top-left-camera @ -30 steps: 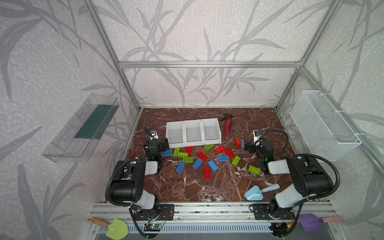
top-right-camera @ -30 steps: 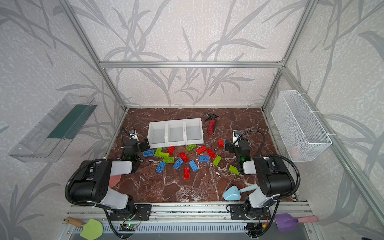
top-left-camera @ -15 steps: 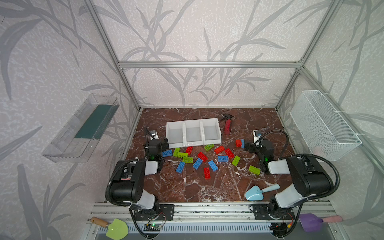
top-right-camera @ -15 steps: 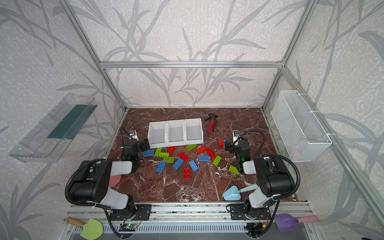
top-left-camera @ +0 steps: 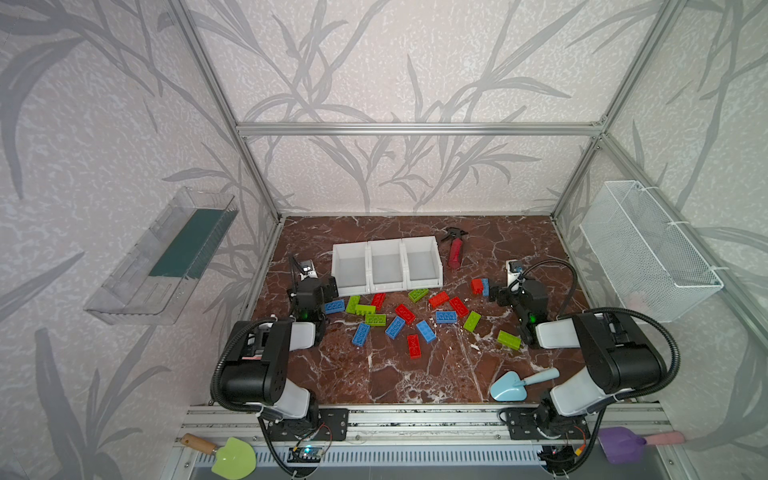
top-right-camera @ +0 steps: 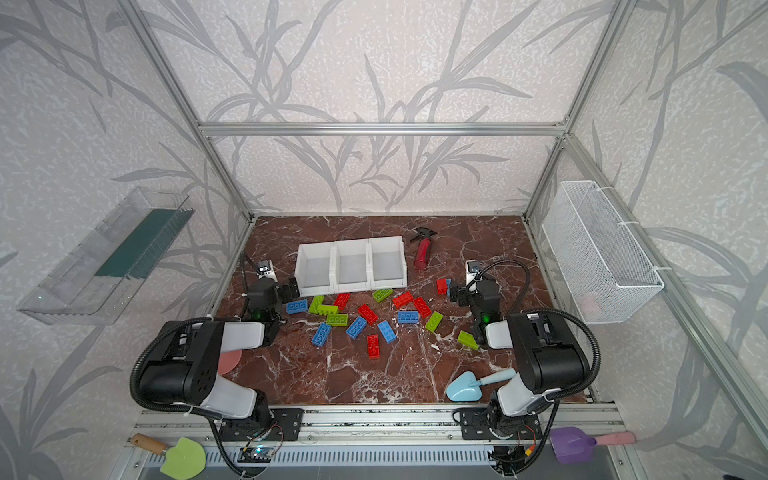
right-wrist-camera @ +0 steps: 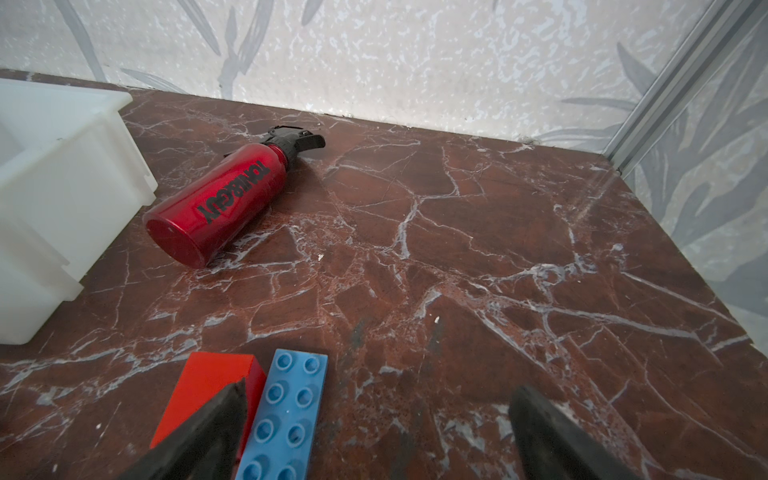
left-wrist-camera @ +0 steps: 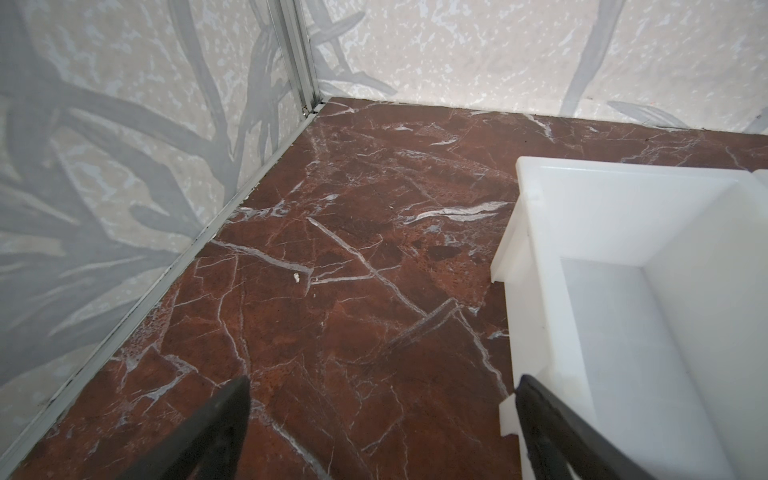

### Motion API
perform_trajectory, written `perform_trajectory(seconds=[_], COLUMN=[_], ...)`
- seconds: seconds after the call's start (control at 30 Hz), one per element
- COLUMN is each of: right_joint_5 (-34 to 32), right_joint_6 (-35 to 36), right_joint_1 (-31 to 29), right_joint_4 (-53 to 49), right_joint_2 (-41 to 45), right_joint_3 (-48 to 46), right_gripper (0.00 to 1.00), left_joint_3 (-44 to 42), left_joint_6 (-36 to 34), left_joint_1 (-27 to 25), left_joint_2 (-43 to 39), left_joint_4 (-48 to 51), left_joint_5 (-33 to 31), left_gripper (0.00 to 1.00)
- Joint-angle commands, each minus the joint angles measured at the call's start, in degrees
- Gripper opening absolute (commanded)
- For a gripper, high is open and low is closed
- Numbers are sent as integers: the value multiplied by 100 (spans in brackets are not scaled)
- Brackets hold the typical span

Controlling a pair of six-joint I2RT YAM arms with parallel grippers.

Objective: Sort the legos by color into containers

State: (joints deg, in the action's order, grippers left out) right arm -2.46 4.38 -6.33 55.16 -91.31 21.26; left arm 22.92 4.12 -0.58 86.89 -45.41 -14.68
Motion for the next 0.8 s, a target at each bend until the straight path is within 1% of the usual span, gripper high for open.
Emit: perform_trajectory(seconds=[0.0, 0.27, 0.37, 0.4, 0.43, 0.47, 0.5, 0.53, 0.57, 0.6, 0.7, 0.77], right_joint_5=[44, 58, 239, 278, 212, 1, -273, -399, -467, -481, -391, -641], right_joint_6=[30, 22, -51, -32, 47, 102, 63, -74, -328, -522, -991, -1163], right_joint_1=[-19, -13, 85, 81, -2, -107, -206, -228, -233, -236, -349, -579], right_joint_4=[79, 61, 65, 57, -124, -502, -1399, -2086, -2718, -3143, -4279, -5099], right_joint_2=[68, 61, 73, 165, 370, 641, 1016, 1292, 1518, 1674, 1975, 2046], right_joint_3=[19, 32, 26, -4, -3, 60, 285, 501, 748, 897, 1350, 1683], right_gripper=[99, 99, 99, 99, 99, 99, 99, 99, 99, 99, 99, 99], left_joint_3=[73, 92, 75, 175, 354, 637, 905, 1088, 1244, 1401, 2082, 2521], left_joint_6=[-8, 10, 5, 35, 47, 66, 50, 89, 159, 246, 781, 1295], left_joint_1=[17, 35, 32, 33, 29, 23, 8, -27, -38, -50, -113, -272], left_joint_2=[27, 21, -22, -109, -253, -440, -575, -702, -861, -1021, -1471, -1709], left_joint_4=[-9, 48, 1, 189, 588, 1333, 1924, 2371, 2752, 3135, 4679, 5627], left_joint_5=[38, 87, 58, -58, -115, -144, -287, -449, -542, -615, -689, -790], left_gripper=[99, 99, 99, 99, 99, 99, 99, 99, 99, 99, 99, 99])
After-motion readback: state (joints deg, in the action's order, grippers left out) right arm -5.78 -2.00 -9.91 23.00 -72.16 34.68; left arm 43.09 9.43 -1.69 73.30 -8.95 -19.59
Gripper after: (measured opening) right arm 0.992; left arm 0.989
